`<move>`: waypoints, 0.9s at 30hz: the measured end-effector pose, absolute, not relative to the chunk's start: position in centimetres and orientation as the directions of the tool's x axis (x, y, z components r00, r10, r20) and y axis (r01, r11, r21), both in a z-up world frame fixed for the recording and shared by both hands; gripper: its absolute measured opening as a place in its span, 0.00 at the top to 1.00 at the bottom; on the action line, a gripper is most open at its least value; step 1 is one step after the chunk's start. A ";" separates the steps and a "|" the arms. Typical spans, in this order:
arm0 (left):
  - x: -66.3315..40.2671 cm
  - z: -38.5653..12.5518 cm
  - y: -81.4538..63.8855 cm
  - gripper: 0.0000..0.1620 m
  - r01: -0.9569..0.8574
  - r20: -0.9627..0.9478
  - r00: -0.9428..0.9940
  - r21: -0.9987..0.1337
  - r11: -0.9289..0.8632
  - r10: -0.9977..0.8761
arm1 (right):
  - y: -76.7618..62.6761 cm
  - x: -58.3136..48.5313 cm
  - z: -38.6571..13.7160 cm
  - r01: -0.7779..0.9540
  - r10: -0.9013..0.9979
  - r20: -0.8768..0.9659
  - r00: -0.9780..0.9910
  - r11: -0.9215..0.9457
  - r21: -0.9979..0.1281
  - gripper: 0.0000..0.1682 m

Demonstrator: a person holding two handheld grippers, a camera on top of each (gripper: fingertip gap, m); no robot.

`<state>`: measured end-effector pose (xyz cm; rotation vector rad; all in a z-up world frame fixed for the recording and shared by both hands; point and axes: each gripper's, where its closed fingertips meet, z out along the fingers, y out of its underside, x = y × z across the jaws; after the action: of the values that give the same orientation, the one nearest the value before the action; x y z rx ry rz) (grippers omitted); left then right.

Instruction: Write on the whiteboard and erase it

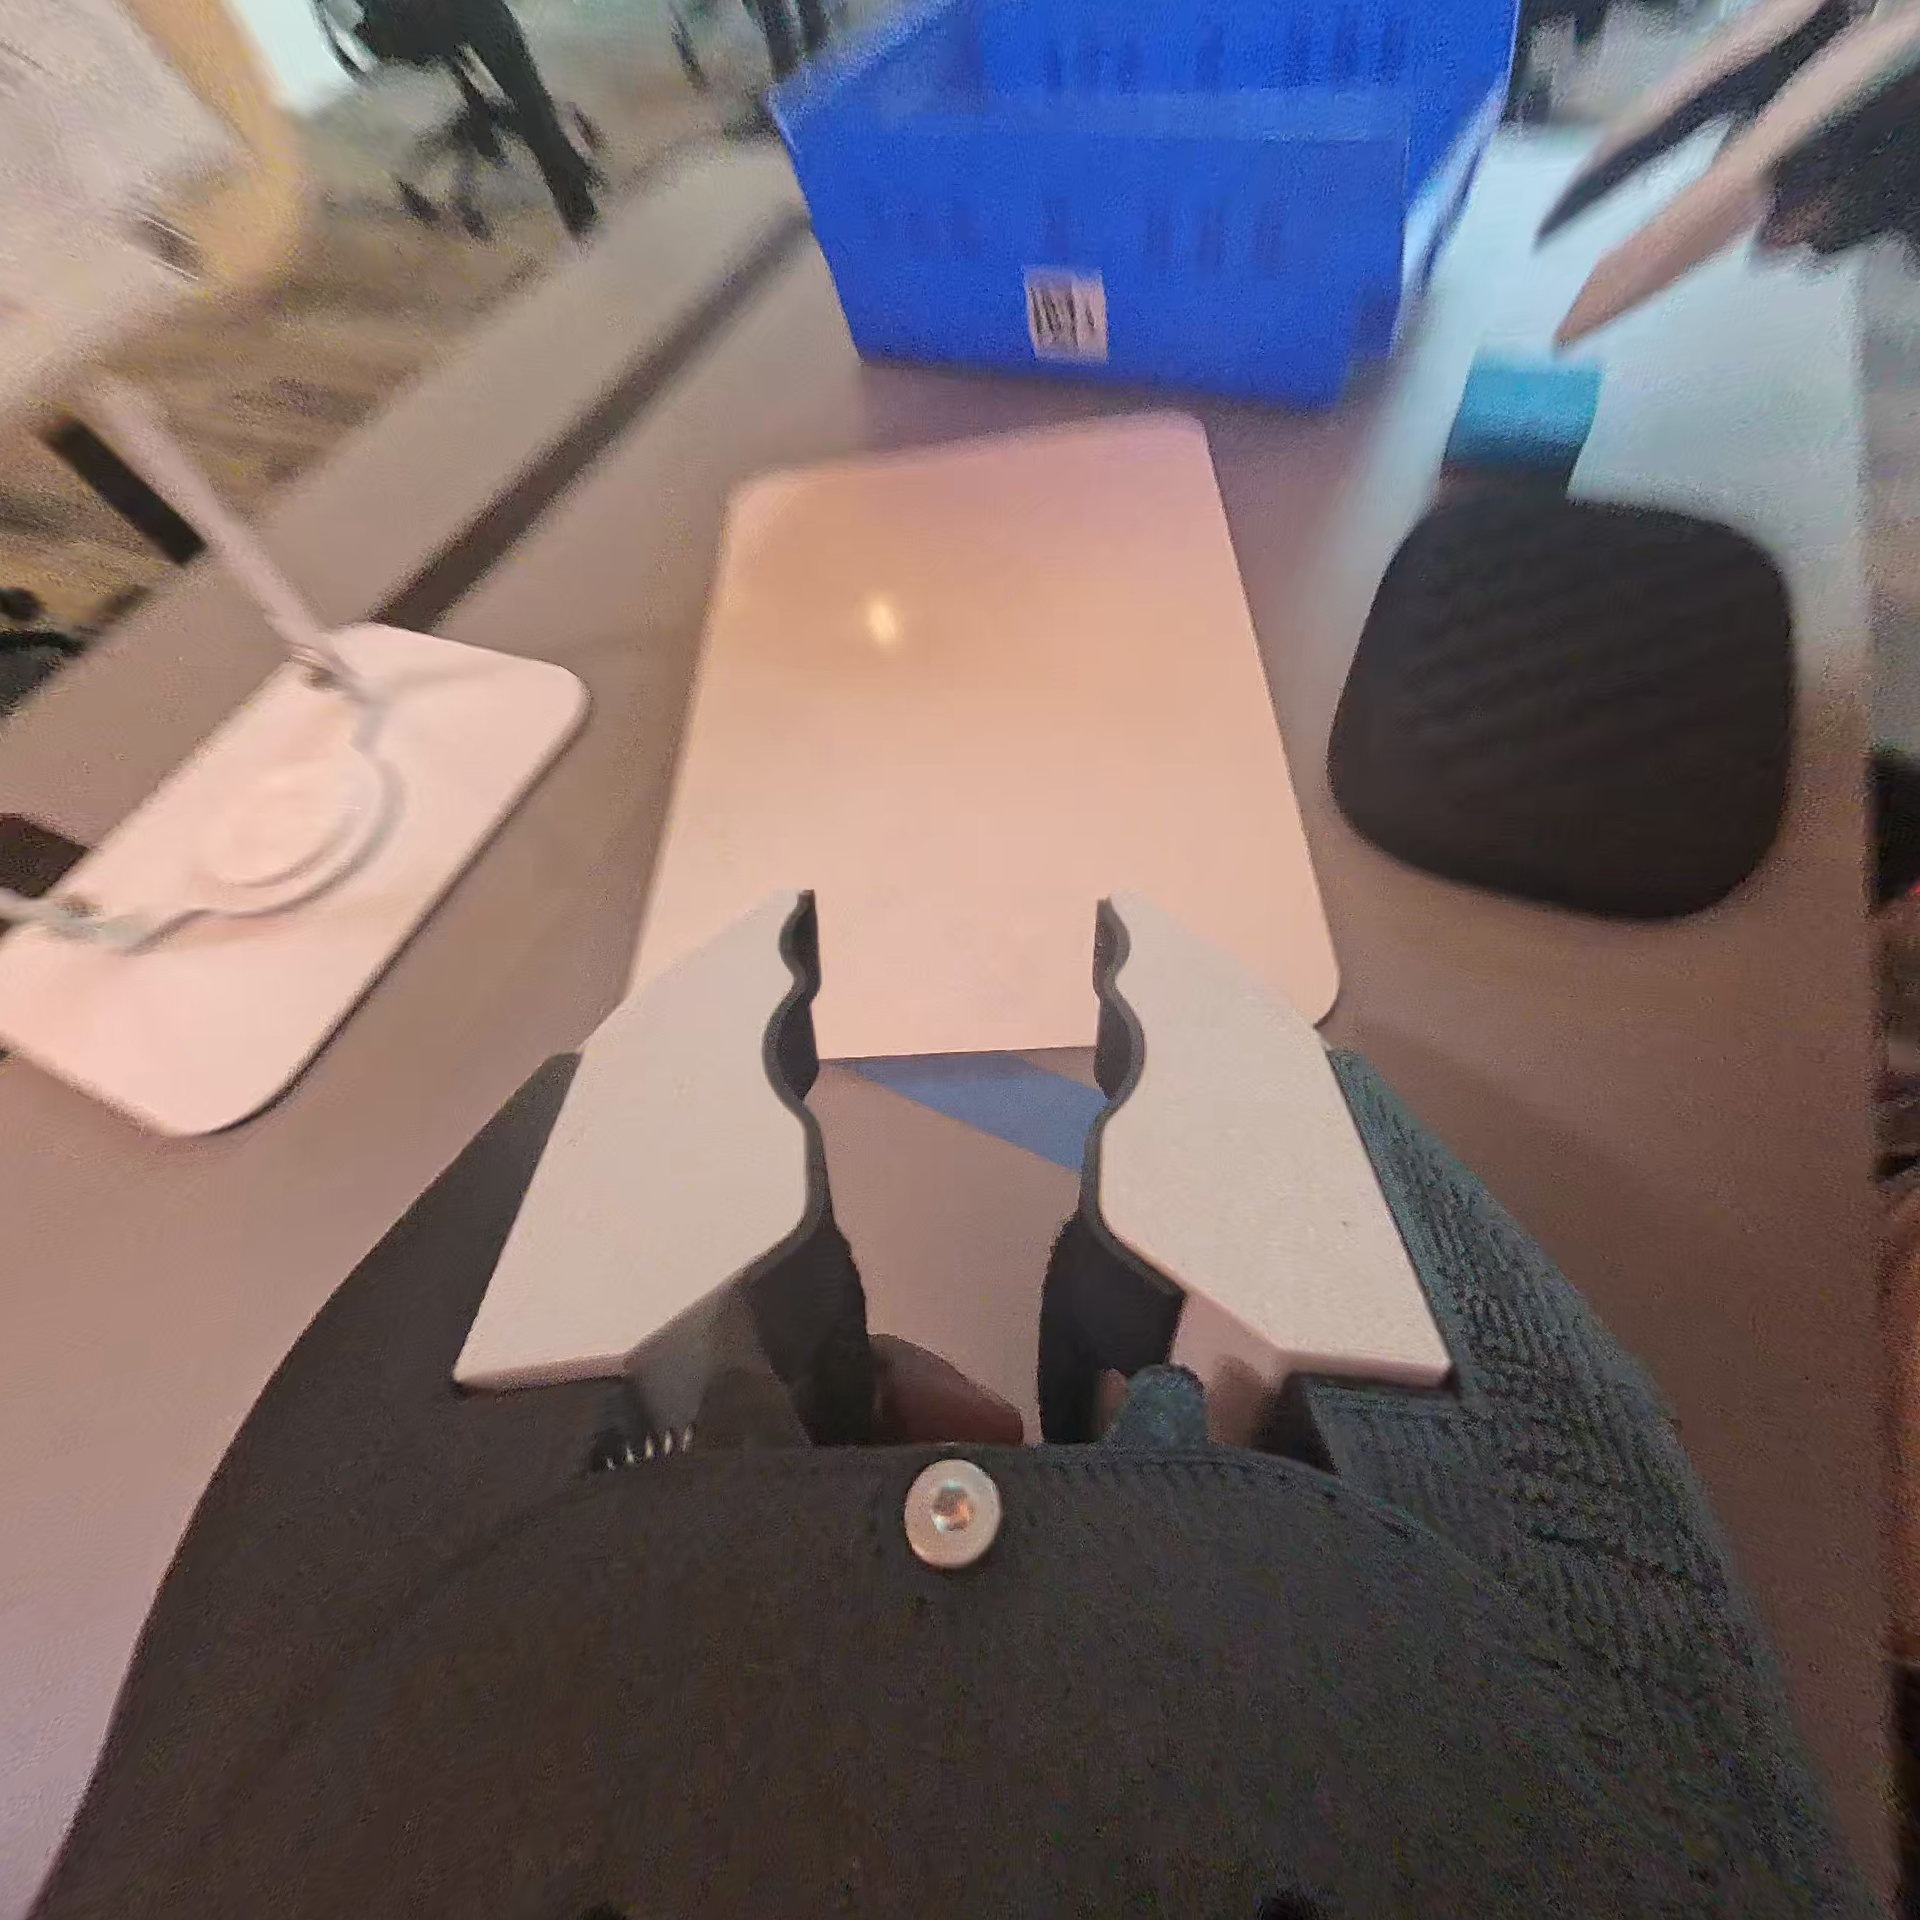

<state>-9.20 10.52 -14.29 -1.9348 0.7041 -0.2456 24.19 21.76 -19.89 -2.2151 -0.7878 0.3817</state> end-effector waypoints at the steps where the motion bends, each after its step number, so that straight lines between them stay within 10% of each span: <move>1: -10.5 -12.2 9.4 0.68 -0.311 -0.121 0.834 -0.909 -0.277 -0.538 | 21.9 23.3 -18.4 0.402 0.659 -0.022 0.752 -0.484 -0.777 0.53; 7: -28.5 -8.3 1.4 0.68 -0.225 -0.217 0.974 -0.878 -0.422 -0.067 | 20.4 17.7 -14.3 0.394 0.796 0.029 0.605 -0.267 -0.880 0.58; 12: -37.9 -18.0 -4.1 0.70 0.021 -0.002 1.000 -0.494 -0.869 0.025 | 19.8 14.1 -14.5 0.454 0.869 0.061 0.490 -0.195 -0.870 0.60; 18: -41.7 -24.9 -6.4 0.76 0.035 -0.089 0.995 -0.210 -0.977 0.055 | 20.3 10.1 -14.3 0.471 0.911 0.069 0.408 -0.145 -0.870 0.61; 19: -40.6 -24.9 -5.5 0.89 0.065 0.016 0.998 -0.268 -0.961 0.063 | 20.2 9.4 -14.2 0.473 0.918 0.074 0.391 -0.132 -0.871 0.62; 23: -40.5 -22.6 -3.7 0.89 0.111 0.075 0.994 -0.498 -0.860 0.085 | 18.8 5.7 -13.8 0.461 0.958 0.069 0.278 -0.070 -0.885 0.64; 27: -36.1 -7.1 -0.6 0.89 0.343 0.347 0.932 -0.938 -0.058 -0.101 | 13.9 -1.0 -12.0 0.283 0.997 0.030 0.075 0.007 -0.959 0.63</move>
<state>-36.12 -0.56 -7.13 -1.5906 -0.1911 -0.3659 -1.02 13.92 -11.96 -1.4378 -1.3632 0.9871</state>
